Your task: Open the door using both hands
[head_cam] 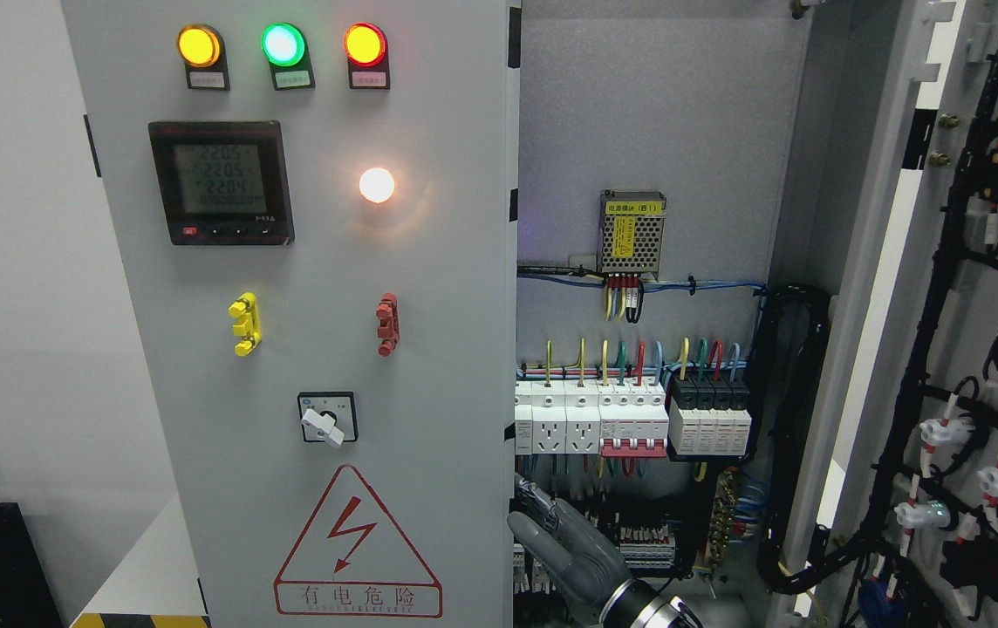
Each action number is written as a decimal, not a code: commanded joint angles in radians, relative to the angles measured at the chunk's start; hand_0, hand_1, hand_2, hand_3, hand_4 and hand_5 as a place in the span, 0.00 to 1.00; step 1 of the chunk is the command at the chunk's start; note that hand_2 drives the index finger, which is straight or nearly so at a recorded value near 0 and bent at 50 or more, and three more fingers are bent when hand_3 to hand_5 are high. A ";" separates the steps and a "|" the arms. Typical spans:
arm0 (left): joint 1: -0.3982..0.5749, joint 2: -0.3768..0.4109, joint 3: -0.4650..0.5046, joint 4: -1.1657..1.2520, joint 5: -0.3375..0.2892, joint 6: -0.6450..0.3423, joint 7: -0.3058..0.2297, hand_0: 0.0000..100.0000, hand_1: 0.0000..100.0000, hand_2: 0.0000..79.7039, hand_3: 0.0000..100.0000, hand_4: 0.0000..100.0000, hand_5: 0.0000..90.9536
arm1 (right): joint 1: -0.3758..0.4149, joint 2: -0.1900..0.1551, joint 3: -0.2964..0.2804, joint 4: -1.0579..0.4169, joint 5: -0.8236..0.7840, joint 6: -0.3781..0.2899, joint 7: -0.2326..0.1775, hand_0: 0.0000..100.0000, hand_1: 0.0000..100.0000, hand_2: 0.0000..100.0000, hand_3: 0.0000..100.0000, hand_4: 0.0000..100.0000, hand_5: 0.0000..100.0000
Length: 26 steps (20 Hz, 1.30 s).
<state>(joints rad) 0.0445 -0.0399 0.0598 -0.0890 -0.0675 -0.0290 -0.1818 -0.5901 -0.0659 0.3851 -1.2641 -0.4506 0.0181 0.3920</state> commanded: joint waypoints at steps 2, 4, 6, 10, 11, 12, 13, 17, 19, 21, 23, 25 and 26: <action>0.000 0.000 0.000 0.000 0.000 -0.005 -0.001 0.12 0.39 0.00 0.00 0.00 0.00 | -0.011 0.003 0.000 0.008 -0.002 0.002 -0.001 0.12 0.39 0.00 0.00 0.00 0.00; 0.000 0.000 0.000 0.000 0.000 -0.003 -0.001 0.12 0.39 0.00 0.00 0.00 0.00 | -0.016 0.005 0.001 0.012 -0.002 0.002 0.001 0.12 0.39 0.00 0.00 0.00 0.00; 0.000 0.000 0.000 0.000 0.000 -0.003 -0.001 0.12 0.39 0.00 0.00 0.00 0.00 | -0.017 0.008 0.001 0.015 -0.002 0.002 0.001 0.12 0.39 0.00 0.00 0.00 0.00; 0.000 0.000 0.000 0.000 0.000 -0.003 -0.001 0.12 0.39 0.00 0.00 0.00 0.00 | -0.025 0.011 0.008 0.017 -0.002 0.003 0.001 0.12 0.39 0.00 0.00 0.00 0.00; 0.000 0.000 0.000 0.000 0.000 -0.005 -0.001 0.12 0.39 0.00 0.00 0.00 0.00 | -0.025 0.011 0.008 0.017 -0.003 0.002 0.001 0.12 0.39 0.00 0.00 0.00 0.00; 0.000 0.000 0.000 0.000 0.000 -0.005 -0.001 0.12 0.39 0.00 0.00 0.00 0.00 | -0.025 0.011 0.009 0.017 -0.003 0.002 0.002 0.12 0.39 0.00 0.00 0.00 0.00; 0.000 0.000 0.000 0.000 0.000 -0.005 -0.001 0.12 0.39 0.00 0.00 0.00 0.00 | -0.025 0.011 0.009 0.017 -0.003 0.003 0.005 0.12 0.39 0.00 0.00 0.00 0.00; 0.000 0.000 0.000 0.000 0.000 -0.003 -0.001 0.12 0.39 0.00 0.00 0.00 0.00 | -0.025 0.011 0.009 0.015 -0.003 0.002 0.019 0.12 0.39 0.00 0.00 0.00 0.00; 0.000 0.000 0.000 0.000 0.000 -0.005 -0.001 0.12 0.39 0.00 0.00 0.00 0.00 | -0.025 0.011 0.008 0.015 -0.003 0.002 0.021 0.12 0.39 0.00 0.00 0.00 0.00; 0.000 0.000 0.000 0.000 0.000 -0.003 -0.001 0.12 0.39 0.00 0.00 0.00 0.00 | -0.025 0.011 0.008 0.015 -0.003 0.002 0.022 0.12 0.39 0.00 0.00 0.00 0.00; 0.000 0.000 0.000 0.000 0.000 -0.003 -0.001 0.12 0.39 0.00 0.00 0.00 0.00 | -0.025 0.011 0.009 0.014 -0.013 0.002 0.022 0.12 0.39 0.00 0.00 0.00 0.00; 0.000 0.000 0.000 0.000 0.000 -0.005 -0.001 0.12 0.39 0.00 0.00 0.00 0.00 | -0.025 0.012 0.012 0.012 -0.045 0.002 0.022 0.12 0.39 0.00 0.00 0.00 0.00; 0.000 0.000 0.000 0.000 0.000 -0.005 -0.001 0.12 0.39 0.00 0.00 0.00 0.00 | -0.025 0.012 0.017 0.012 -0.046 0.002 0.022 0.12 0.39 0.00 0.00 0.00 0.00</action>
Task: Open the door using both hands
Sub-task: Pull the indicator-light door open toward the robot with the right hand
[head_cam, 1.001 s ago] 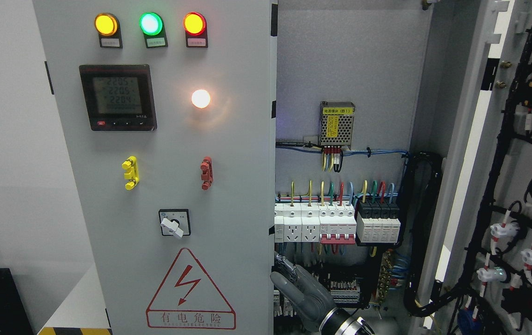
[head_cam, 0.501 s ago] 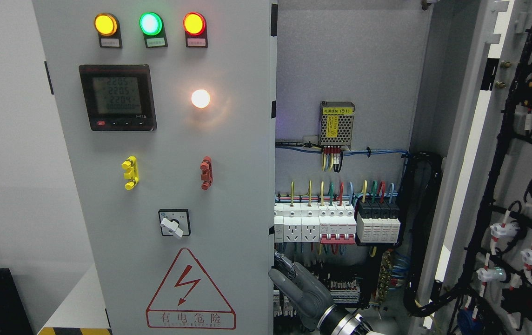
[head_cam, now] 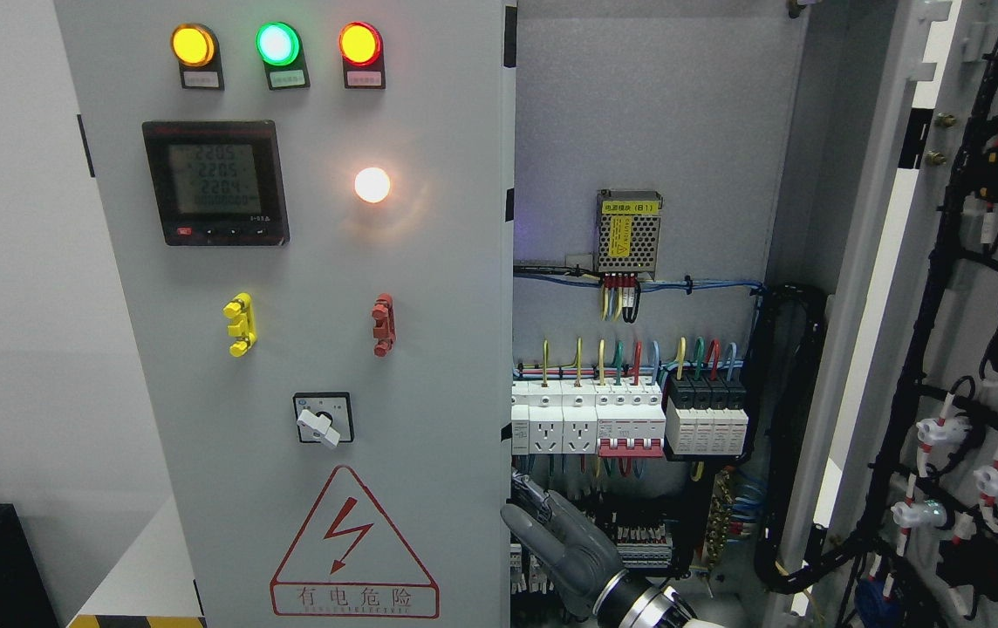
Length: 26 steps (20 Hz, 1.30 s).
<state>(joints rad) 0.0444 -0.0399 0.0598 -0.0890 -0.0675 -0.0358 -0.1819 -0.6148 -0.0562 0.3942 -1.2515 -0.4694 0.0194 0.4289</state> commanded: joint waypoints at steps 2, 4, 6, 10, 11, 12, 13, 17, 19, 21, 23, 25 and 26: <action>0.000 0.000 0.000 0.000 0.000 0.004 -0.001 0.12 0.39 0.00 0.00 0.00 0.00 | 0.003 0.001 0.008 -0.003 -0.028 0.001 -0.015 0.12 0.39 0.00 0.00 0.00 0.00; 0.000 0.000 0.000 0.000 0.000 0.004 -0.001 0.12 0.39 0.00 0.00 0.00 0.00 | 0.001 0.001 0.008 -0.005 -0.028 0.001 -0.015 0.12 0.39 0.00 0.00 0.00 0.00; 0.000 0.000 0.000 0.000 0.000 0.002 -0.001 0.12 0.39 0.00 0.00 0.00 0.00 | 0.004 0.002 0.009 -0.015 -0.028 0.001 -0.013 0.12 0.39 0.00 0.00 0.00 0.00; 0.000 0.000 0.000 0.000 0.000 0.002 -0.001 0.12 0.39 0.00 0.00 0.00 0.00 | 0.032 -0.001 0.026 -0.051 -0.028 -0.003 0.031 0.12 0.39 0.00 0.00 0.00 0.00; 0.000 0.000 0.000 0.000 0.000 0.004 -0.001 0.12 0.39 0.00 0.00 0.00 0.00 | 0.044 -0.002 0.031 -0.068 -0.028 -0.003 0.034 0.12 0.39 0.00 0.00 0.00 0.00; 0.000 0.000 0.000 0.000 0.000 0.004 -0.001 0.12 0.39 0.00 0.00 0.00 0.00 | 0.052 -0.005 0.034 -0.075 -0.028 -0.003 0.036 0.12 0.39 0.00 0.00 0.00 0.00; 0.000 0.000 0.000 0.000 0.000 0.004 -0.001 0.12 0.39 0.00 0.00 0.00 0.00 | 0.056 -0.005 0.034 -0.078 -0.028 -0.003 0.036 0.12 0.39 0.00 0.00 0.00 0.00; 0.000 0.000 0.000 0.000 0.000 0.004 -0.001 0.12 0.39 0.00 0.00 0.00 0.00 | 0.073 -0.007 0.034 -0.106 -0.028 -0.003 0.056 0.12 0.39 0.00 0.00 0.00 0.00; 0.000 0.000 0.000 0.000 0.000 0.002 -0.001 0.12 0.39 0.00 0.00 0.00 0.00 | 0.072 -0.007 0.035 -0.111 -0.028 -0.003 0.056 0.12 0.39 0.00 0.00 0.00 0.00; 0.000 0.000 0.000 0.000 0.000 0.002 -0.001 0.12 0.39 0.00 0.00 0.00 0.00 | 0.072 -0.005 0.038 -0.126 -0.029 -0.001 0.056 0.12 0.39 0.00 0.00 0.00 0.00; 0.000 0.000 0.000 0.000 0.000 0.004 -0.001 0.12 0.39 0.00 0.00 0.00 0.00 | 0.072 -0.005 0.054 -0.137 -0.029 -0.001 0.057 0.12 0.39 0.00 0.00 0.00 0.00; 0.000 0.000 0.000 0.000 0.000 0.004 -0.001 0.12 0.39 0.00 0.00 0.00 0.00 | 0.073 -0.002 0.063 -0.146 -0.029 -0.001 0.057 0.12 0.39 0.00 0.00 0.00 0.00; 0.000 0.000 0.000 0.000 0.000 0.004 -0.001 0.12 0.39 0.00 0.00 0.00 0.00 | 0.073 -0.001 0.066 -0.149 -0.029 -0.001 0.063 0.12 0.39 0.00 0.00 0.00 0.00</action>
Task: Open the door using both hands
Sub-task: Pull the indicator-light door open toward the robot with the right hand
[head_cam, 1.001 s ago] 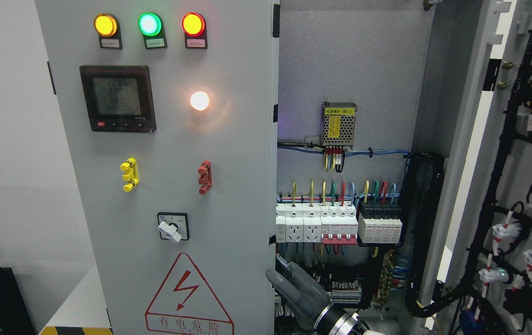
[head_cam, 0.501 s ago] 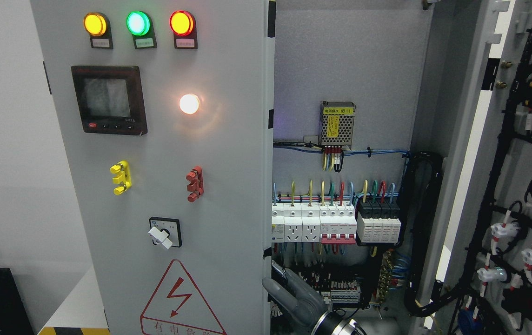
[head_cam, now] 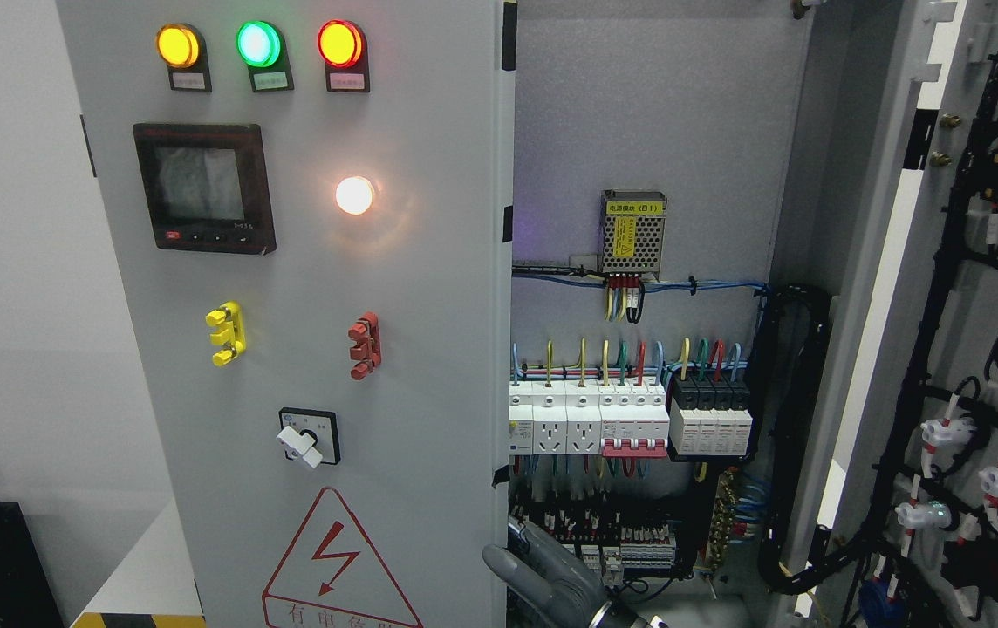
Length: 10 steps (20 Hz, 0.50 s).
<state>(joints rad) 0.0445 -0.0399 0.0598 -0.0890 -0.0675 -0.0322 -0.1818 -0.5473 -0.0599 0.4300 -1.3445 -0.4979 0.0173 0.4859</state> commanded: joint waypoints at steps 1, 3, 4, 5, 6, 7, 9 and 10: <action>0.000 0.000 0.000 0.000 0.000 0.000 -0.001 0.12 0.39 0.00 0.00 0.00 0.00 | 0.006 0.006 0.030 -0.062 -0.002 0.001 0.011 0.12 0.39 0.00 0.00 0.00 0.00; 0.000 0.000 0.000 0.000 0.000 -0.001 -0.001 0.12 0.39 0.00 0.00 0.00 0.00 | 0.004 0.006 0.042 -0.067 -0.022 0.001 0.013 0.12 0.39 0.00 0.00 0.00 0.00; 0.000 0.000 0.000 0.000 0.000 0.000 -0.001 0.12 0.39 0.00 0.00 0.00 0.00 | 0.004 0.006 0.044 -0.067 -0.028 0.001 0.013 0.12 0.39 0.00 0.00 0.00 0.00; 0.000 0.000 0.000 0.000 0.000 0.000 -0.001 0.12 0.39 0.00 0.00 0.00 0.00 | 0.004 0.006 0.044 -0.070 -0.033 0.001 0.013 0.12 0.39 0.00 0.00 0.00 0.00; 0.000 0.000 0.000 0.000 0.000 -0.001 -0.001 0.12 0.39 0.00 0.00 0.00 0.00 | 0.006 0.006 0.044 -0.076 -0.034 0.001 0.014 0.12 0.39 0.00 0.00 0.00 0.00; 0.000 0.000 0.000 0.000 0.000 0.000 -0.001 0.12 0.39 0.00 0.00 0.00 0.00 | 0.007 0.006 0.044 -0.084 -0.036 0.001 0.016 0.12 0.39 0.00 0.00 0.00 0.00; 0.000 0.000 0.000 0.000 0.000 0.000 -0.001 0.12 0.39 0.00 0.00 0.00 0.00 | 0.010 0.005 0.053 -0.105 -0.037 0.001 0.034 0.12 0.39 0.00 0.00 0.00 0.00; 0.000 0.000 0.000 0.000 0.000 0.000 -0.001 0.12 0.39 0.00 0.00 0.00 0.00 | 0.010 0.005 0.061 -0.116 -0.043 0.001 0.058 0.12 0.39 0.00 0.00 0.00 0.00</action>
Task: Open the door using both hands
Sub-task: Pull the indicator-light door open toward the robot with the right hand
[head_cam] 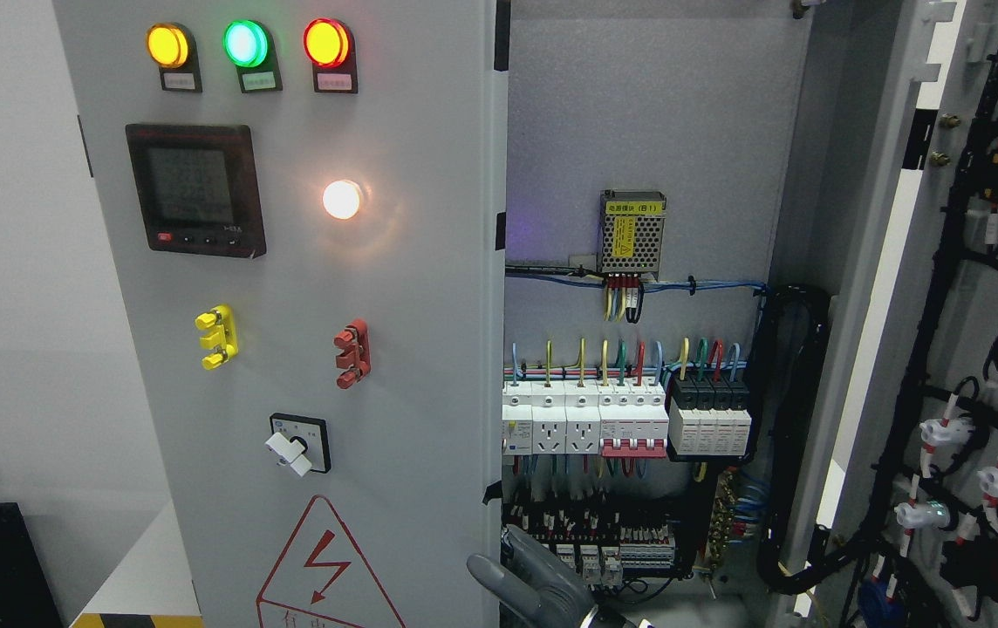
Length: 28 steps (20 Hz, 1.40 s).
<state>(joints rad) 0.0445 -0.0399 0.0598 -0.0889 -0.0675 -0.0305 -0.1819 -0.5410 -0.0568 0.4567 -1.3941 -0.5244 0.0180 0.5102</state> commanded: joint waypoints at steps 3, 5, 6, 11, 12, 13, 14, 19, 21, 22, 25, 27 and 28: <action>0.000 0.000 0.000 0.000 0.000 -0.002 -0.001 0.12 0.39 0.00 0.00 0.00 0.00 | 0.010 0.003 0.051 -0.085 -0.022 0.000 0.041 0.12 0.39 0.00 0.00 0.00 0.00; 0.000 0.000 0.000 0.000 0.000 -0.002 -0.001 0.12 0.39 0.00 0.00 0.00 0.00 | 0.021 0.002 0.063 -0.101 -0.022 0.000 0.044 0.12 0.39 0.00 0.00 0.00 0.00; 0.000 0.000 0.000 0.000 0.000 -0.003 -0.001 0.12 0.39 0.00 0.00 0.00 0.00 | 0.023 0.002 0.068 -0.111 -0.022 0.000 0.045 0.12 0.39 0.00 0.00 0.00 0.00; 0.000 0.000 0.000 0.000 0.000 -0.002 -0.001 0.12 0.39 0.00 0.00 0.00 0.00 | 0.033 0.003 0.102 -0.143 -0.022 0.000 0.047 0.12 0.39 0.00 0.00 0.00 0.00; 0.000 0.000 0.000 0.000 0.000 -0.003 -0.001 0.12 0.39 0.00 0.00 0.00 0.00 | 0.039 0.003 0.108 -0.152 -0.022 0.000 0.047 0.12 0.39 0.00 0.00 0.00 0.00; 0.000 0.000 0.000 0.000 0.000 -0.002 -0.001 0.12 0.39 0.00 0.00 0.00 0.00 | 0.039 0.003 0.114 -0.158 -0.023 0.000 0.047 0.12 0.39 0.00 0.00 0.00 0.00; 0.000 0.000 0.000 0.000 0.000 -0.003 -0.001 0.12 0.39 0.00 0.00 0.00 0.00 | 0.039 0.003 0.118 -0.161 -0.023 0.000 0.047 0.12 0.39 0.00 0.00 0.00 0.00; 0.000 0.000 0.000 0.000 0.000 -0.002 -0.001 0.12 0.39 0.00 0.00 0.00 0.00 | 0.041 0.008 0.154 -0.180 -0.048 0.000 0.047 0.12 0.39 0.00 0.00 0.00 0.00; 0.000 0.000 0.000 0.000 0.000 -0.002 -0.001 0.12 0.39 0.00 0.00 0.00 0.00 | 0.042 0.012 0.163 -0.190 -0.057 0.002 0.047 0.12 0.39 0.00 0.00 0.00 0.00; 0.000 0.000 0.000 0.000 0.000 -0.002 -0.001 0.12 0.39 0.00 0.00 0.00 0.00 | 0.046 0.017 0.172 -0.194 -0.060 0.002 0.047 0.12 0.39 0.00 0.00 0.00 0.00; 0.000 0.000 0.000 0.000 0.000 -0.003 -0.001 0.12 0.39 0.00 0.00 0.00 0.00 | 0.046 0.020 0.201 -0.200 -0.069 0.002 0.047 0.12 0.39 0.00 0.00 0.00 0.00; 0.000 0.000 0.000 0.000 0.000 -0.003 -0.001 0.12 0.39 0.00 0.00 0.00 0.00 | 0.046 0.025 0.207 -0.204 -0.083 0.002 0.047 0.12 0.39 0.00 0.00 0.00 0.00; 0.000 0.000 0.000 0.000 0.000 -0.002 -0.001 0.12 0.39 0.00 0.00 0.00 0.00 | 0.046 0.025 0.215 -0.212 -0.092 0.002 0.047 0.12 0.39 0.00 0.00 0.00 0.00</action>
<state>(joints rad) 0.0445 -0.0399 0.0598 -0.0889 -0.0675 -0.0331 -0.1819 -0.4979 -0.0379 0.6020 -1.5573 -0.5881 0.0208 0.5572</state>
